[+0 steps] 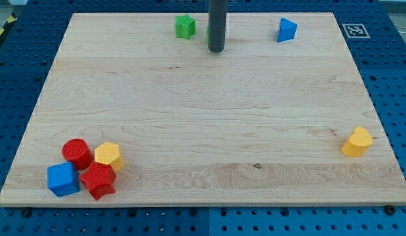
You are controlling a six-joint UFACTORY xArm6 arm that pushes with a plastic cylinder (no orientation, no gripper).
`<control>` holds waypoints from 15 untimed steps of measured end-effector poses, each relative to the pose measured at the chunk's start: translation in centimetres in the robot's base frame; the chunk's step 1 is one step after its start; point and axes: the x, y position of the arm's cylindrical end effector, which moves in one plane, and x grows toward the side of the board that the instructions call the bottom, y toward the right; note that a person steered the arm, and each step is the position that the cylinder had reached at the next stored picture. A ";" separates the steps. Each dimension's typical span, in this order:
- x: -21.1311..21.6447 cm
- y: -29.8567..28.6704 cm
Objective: Place the green circle at the right of the green star
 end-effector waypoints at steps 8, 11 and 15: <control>-4.0 2.7; -6.4 1.4; -7.5 2.4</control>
